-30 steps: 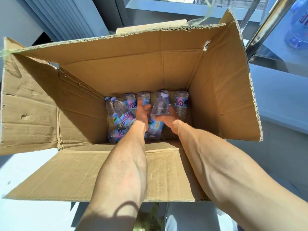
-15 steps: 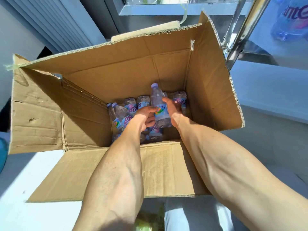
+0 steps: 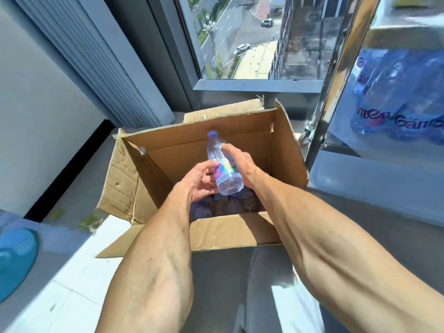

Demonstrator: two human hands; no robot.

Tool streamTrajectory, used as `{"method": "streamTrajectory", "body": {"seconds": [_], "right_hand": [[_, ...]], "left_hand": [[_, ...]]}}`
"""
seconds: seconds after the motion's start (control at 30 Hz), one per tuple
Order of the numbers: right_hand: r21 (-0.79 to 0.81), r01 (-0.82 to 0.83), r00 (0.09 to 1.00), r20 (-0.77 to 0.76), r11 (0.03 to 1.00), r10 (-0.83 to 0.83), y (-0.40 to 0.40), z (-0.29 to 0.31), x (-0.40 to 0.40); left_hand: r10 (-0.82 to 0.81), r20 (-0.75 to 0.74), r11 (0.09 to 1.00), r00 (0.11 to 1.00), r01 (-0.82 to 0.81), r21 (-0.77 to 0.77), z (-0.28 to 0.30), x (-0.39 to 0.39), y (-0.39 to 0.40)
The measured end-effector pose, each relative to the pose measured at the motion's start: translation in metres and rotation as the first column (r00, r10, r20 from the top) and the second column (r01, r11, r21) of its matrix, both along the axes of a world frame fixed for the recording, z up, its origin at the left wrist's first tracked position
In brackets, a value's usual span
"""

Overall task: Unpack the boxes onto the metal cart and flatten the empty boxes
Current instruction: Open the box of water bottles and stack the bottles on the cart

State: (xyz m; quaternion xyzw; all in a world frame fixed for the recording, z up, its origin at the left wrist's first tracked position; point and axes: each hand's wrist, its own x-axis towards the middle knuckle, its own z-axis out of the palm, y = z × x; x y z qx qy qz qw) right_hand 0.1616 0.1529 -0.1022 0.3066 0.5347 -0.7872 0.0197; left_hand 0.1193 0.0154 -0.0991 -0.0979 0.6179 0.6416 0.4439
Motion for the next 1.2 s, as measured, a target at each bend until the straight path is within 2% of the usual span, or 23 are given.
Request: {"method": "streamTrajectory", "body": {"seconds": [0.07, 0.13, 0.2, 0.3, 0.33, 0.37, 0.43, 0.53, 0.57, 0.63, 0.7, 0.77, 0.9, 1.0, 1.13, 1.2], "right_hand": [[0.247, -0.019, 1.000, 0.011, 0.969, 0.017, 0.005, 0.021, 0.001], [0.512, -0.045, 0.999, 0.017, 0.858, 0.042, 0.011, 0.045, 0.004], [0.594, -0.062, 0.997, 0.004, 0.802, 0.075, 0.020, 0.070, 0.008], [0.583, -0.007, 0.995, -0.074, 0.812, 0.062, 0.031, 0.103, 0.018], [0.598, 0.008, 0.996, -0.076, 0.801, 0.047, 0.035, 0.112, 0.022], [0.600, 0.035, 0.996, -0.088, 0.799, 0.022, 0.039, 0.119, 0.027], [0.468, 0.115, 0.984, -0.174, 0.876, -0.036, 0.048, 0.128, 0.036], [0.253, 0.185, 0.954, -0.278, 0.950, -0.112, 0.065, 0.140, 0.055], [0.238, 0.167, 0.955, -0.279, 0.957, -0.097, 0.071, 0.141, 0.060], [0.222, 0.123, 0.957, -0.286, 0.967, -0.056, 0.077, 0.140, 0.079], [0.255, 0.110, 0.963, -0.267, 0.961, -0.040, 0.082, 0.137, 0.101], [0.325, 0.132, 0.969, -0.241, 0.937, -0.053, 0.089, 0.135, 0.120], [0.454, 0.111, 0.961, -0.277, 0.884, 0.021, 0.113, 0.145, 0.161], [0.502, 0.181, 0.956, -0.290, 0.846, -0.032, 0.136, 0.148, 0.196], [0.547, 0.242, 0.951, -0.297, 0.802, -0.084, 0.165, 0.143, 0.238], [0.645, 0.256, 0.960, -0.256, 0.720, -0.112, 0.179, 0.140, 0.258]], "left_hand": [[0.018, -0.017, 1.000, 1.000, -0.018, 0.019, 0.016, 0.004, 0.005], [0.050, -0.070, 0.999, 0.996, -0.048, 0.023, 0.030, 0.010, 0.015], [0.038, -0.152, 0.999, 0.988, -0.034, 0.029, 0.045, 0.016, 0.026], [-0.034, -0.292, 0.999, 0.956, 0.040, 0.014, 0.065, 0.027, 0.037], [-0.038, -0.296, 0.998, 0.954, 0.051, 0.037, 0.071, 0.033, 0.038], [-0.007, -0.251, 0.995, 0.968, 0.031, 0.092, 0.074, 0.038, 0.036], [0.048, -0.085, 0.981, 0.995, -0.031, 0.190, 0.074, 0.046, 0.032], [-0.080, 0.110, 0.975, 0.991, 0.055, 0.214, 0.070, 0.063, 0.024], [-0.118, 0.136, 0.968, 0.984, 0.083, 0.238, 0.071, 0.071, 0.024], [-0.190, 0.096, 0.955, 0.977, 0.162, 0.248, 0.077, 0.092, 0.032], [-0.221, 0.034, 0.954, 0.975, 0.209, 0.213, 0.080, 0.114, 0.047], [-0.166, -0.001, 0.973, 0.986, 0.164, 0.161, 0.080, 0.134, 0.063], [-0.071, -0.086, 0.991, 0.994, 0.080, 0.105, 0.079, 0.170, 0.095], [-0.084, -0.086, 0.982, 0.993, 0.097, 0.164, 0.087, 0.202, 0.116], [-0.117, -0.139, 0.981, 0.983, 0.136, 0.137, 0.090, 0.236, 0.142], [-0.155, -0.144, 0.978, 0.977, 0.172, 0.116, 0.089, 0.255, 0.159]]}}
